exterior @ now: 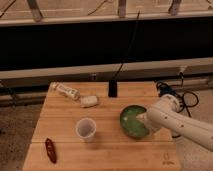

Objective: Pick up the ceramic bowl

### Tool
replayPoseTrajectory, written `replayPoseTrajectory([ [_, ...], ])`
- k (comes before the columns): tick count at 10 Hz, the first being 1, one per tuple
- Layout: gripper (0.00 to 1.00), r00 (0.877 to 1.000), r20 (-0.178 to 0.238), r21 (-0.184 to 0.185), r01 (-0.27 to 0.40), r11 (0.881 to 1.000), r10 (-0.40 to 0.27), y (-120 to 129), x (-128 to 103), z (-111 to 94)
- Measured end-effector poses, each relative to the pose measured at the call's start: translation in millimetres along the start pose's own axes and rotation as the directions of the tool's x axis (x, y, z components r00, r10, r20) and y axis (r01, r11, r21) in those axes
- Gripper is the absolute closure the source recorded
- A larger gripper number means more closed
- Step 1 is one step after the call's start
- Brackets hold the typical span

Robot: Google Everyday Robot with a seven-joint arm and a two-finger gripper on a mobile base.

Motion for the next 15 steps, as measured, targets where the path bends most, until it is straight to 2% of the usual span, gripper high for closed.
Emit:
replayPoseTrajectory([
  [2, 0.20, 1.000, 0.015, 0.003, 0.025, 1.000, -0.025, 0, 0, 5],
  [15, 0.20, 0.997, 0.059, -0.021, 0.053, 0.998, -0.052, 3, 6, 24],
])
